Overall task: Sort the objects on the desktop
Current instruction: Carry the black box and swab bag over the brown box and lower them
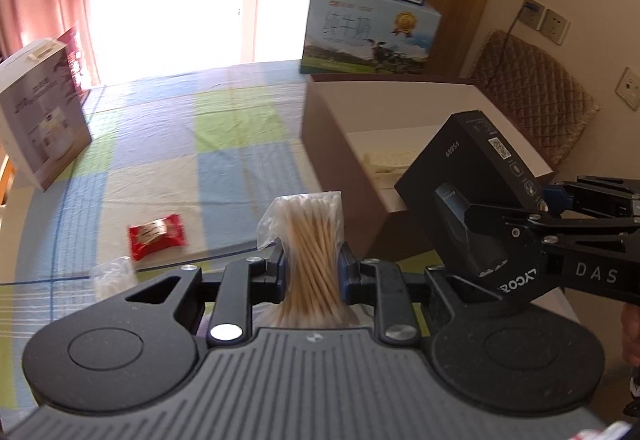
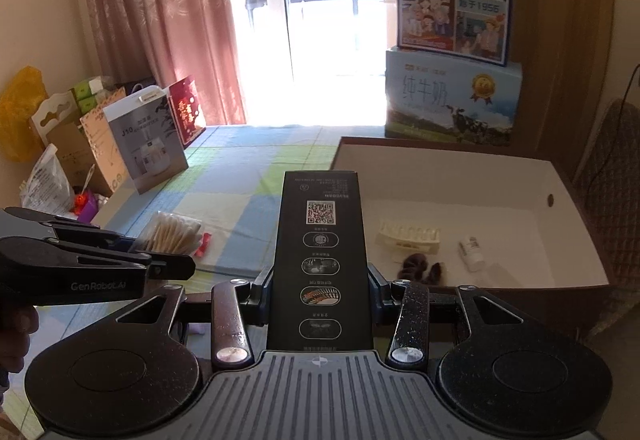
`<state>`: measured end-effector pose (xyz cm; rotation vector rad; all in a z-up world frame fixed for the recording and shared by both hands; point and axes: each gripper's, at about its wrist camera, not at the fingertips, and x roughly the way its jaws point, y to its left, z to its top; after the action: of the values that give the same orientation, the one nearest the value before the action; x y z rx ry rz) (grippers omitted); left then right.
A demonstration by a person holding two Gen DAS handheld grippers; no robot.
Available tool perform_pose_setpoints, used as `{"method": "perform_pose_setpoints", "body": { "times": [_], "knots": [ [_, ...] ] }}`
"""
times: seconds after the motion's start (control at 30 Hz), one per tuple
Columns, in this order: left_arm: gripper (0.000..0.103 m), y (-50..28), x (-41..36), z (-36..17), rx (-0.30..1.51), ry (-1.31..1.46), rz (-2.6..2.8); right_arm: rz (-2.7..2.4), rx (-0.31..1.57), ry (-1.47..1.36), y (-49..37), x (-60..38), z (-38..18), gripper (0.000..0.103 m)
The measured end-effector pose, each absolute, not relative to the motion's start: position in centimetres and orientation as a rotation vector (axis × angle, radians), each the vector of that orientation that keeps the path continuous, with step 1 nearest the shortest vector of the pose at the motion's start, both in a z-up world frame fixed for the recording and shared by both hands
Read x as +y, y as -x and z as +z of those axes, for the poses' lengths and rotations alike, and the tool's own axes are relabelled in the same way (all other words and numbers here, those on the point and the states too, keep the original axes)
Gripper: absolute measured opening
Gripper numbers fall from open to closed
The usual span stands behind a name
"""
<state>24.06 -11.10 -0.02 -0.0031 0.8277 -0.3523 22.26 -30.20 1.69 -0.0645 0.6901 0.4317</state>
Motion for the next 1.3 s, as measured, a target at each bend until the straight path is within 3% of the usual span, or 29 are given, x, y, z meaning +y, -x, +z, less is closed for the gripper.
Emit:
{"method": "perform_pose_setpoints", "body": {
  "times": [0.47,0.87,1.3],
  "knots": [
    [0.02,-24.5,-20.2,0.9,0.811,-0.02,-0.425,0.356,0.65,0.038,-23.2,-39.7,3.4,0.041],
    [0.02,-29.6,-24.6,0.4,0.825,-0.023,-0.359,0.319,0.603,0.036,-30.2,-45.4,5.0,0.041],
    [0.02,-36.8,-26.2,-2.1,0.909,-0.03,-0.256,0.281,0.715,0.038,-40.5,-49.3,0.3,0.041]
  ]
}}
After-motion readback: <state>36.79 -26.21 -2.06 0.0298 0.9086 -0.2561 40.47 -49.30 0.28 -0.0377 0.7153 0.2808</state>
